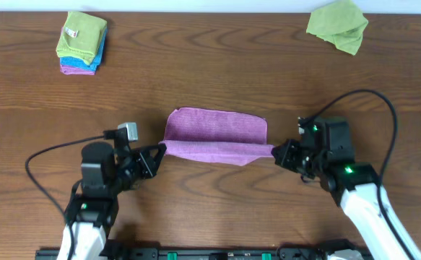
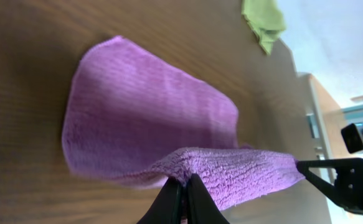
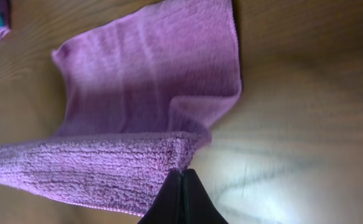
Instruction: Fold the cloth
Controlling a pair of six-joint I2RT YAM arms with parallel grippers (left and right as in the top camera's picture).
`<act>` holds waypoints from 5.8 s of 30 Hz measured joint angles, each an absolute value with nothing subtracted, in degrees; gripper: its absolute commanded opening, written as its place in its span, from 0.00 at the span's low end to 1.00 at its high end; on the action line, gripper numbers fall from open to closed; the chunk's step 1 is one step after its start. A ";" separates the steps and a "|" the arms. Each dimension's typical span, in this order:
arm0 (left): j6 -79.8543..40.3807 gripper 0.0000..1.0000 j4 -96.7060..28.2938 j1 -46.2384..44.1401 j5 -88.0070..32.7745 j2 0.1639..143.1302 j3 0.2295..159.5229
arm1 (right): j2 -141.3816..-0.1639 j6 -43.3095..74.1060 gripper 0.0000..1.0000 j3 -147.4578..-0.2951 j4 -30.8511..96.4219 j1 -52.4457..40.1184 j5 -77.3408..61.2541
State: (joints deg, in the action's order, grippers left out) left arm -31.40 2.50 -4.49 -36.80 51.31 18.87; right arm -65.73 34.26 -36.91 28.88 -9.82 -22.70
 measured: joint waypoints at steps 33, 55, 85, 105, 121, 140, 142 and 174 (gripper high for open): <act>-25.02 0.06 8.86 -4.49 -35.00 92.25 45.50 | -76.09 38.61 0.02 -46.33 19.53 -9.76 -9.26; -21.23 0.63 -4.49 -5.08 -37.58 92.49 49.28 | -79.44 38.59 0.02 -46.35 22.04 -9.76 -12.03; -18.04 0.71 9.23 -10.00 -45.04 104.05 49.32 | -79.44 38.59 0.02 -46.35 22.65 -9.76 -13.56; -17.91 0.70 11.55 -11.64 -38.33 104.07 49.32 | -79.44 38.59 0.02 -46.35 22.68 -9.76 -14.68; -18.09 0.63 12.27 -13.23 -38.52 105.78 49.32 | -79.44 38.59 0.02 -46.35 22.68 -9.76 -15.03; -20.60 0.54 10.90 -13.13 -46.19 105.78 49.32 | -79.44 38.59 0.02 -46.35 22.98 -9.76 -15.03; -20.78 0.54 9.80 -13.02 -46.52 105.78 49.32 | -79.44 38.59 0.02 -46.35 23.00 -9.76 -15.03; -19.64 0.12 7.62 -11.40 -51.53 105.78 49.32 | -79.44 38.59 0.02 -46.35 23.09 -9.76 -15.03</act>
